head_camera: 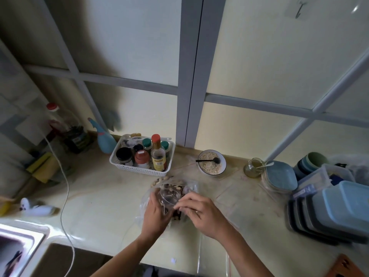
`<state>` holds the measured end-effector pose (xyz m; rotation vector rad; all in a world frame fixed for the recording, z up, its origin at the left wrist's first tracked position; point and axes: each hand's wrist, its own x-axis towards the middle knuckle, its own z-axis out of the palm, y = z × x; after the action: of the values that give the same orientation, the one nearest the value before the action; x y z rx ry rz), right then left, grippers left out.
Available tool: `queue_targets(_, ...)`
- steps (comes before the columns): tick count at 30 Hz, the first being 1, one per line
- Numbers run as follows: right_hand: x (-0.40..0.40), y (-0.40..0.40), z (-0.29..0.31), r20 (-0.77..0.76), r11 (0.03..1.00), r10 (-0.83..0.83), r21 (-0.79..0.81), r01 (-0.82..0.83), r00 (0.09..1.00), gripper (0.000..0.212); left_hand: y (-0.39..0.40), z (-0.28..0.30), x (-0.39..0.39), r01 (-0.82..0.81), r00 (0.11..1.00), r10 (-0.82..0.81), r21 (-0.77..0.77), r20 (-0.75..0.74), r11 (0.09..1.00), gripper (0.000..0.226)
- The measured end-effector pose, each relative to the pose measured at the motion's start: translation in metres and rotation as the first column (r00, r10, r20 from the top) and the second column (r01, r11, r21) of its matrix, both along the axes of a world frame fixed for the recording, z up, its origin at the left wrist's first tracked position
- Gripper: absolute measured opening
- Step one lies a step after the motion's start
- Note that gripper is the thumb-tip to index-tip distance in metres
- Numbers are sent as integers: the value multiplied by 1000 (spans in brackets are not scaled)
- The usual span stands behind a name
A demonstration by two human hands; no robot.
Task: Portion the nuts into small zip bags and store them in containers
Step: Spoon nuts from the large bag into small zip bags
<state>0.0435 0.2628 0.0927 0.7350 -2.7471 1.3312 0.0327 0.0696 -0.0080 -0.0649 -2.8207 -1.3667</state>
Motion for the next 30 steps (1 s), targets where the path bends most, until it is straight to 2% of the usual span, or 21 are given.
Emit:
queue_targets(2, 1, 2, 2, -42, 991, -131, -34, 129, 991, 15, 0, -2, 1, -11, 1000, 11, -15, -1, 1000, 79)
queue_targets(5, 2, 5, 2, -102, 933, -355, -102, 345, 929, 15, -4, -8, 3, -54, 997, 56, -45, 50, 998, 81)
queue_targets(9, -1, 4, -17, 6, 827, -552, -122, 549, 833, 18, -6, -8, 12, -83, 989, 95, -106, 115, 991, 73)
queue_targets(14, -21, -15, -60, 228, 780, -601, -43, 624, 766, 23, -11, -10, 20, -35, 981, 66, -170, 183, 985, 74)
queue_targets(18, -34, -33, -80, 306, 793, -575, -16, 608, 758, 29, -11, -6, 21, -15, 993, 37, -194, 108, 981, 80)
queue_targets(20, -38, -38, -87, 311, 777, -591, -27, 629, 744, 32, -10, -4, 22, 6, 999, 3, -184, 44, 983, 77)
queue_targets(25, -50, -38, -76, 258, 659, -723, -25, 752, 641, 33, -7, 3, 20, 13, 998, -2, -198, 59, 980, 73)
queue_targets(30, -57, -31, -70, 154, 645, -751, -38, 763, 642, 32, -6, 10, 15, 28, 996, -46, -200, -83, 979, 81)
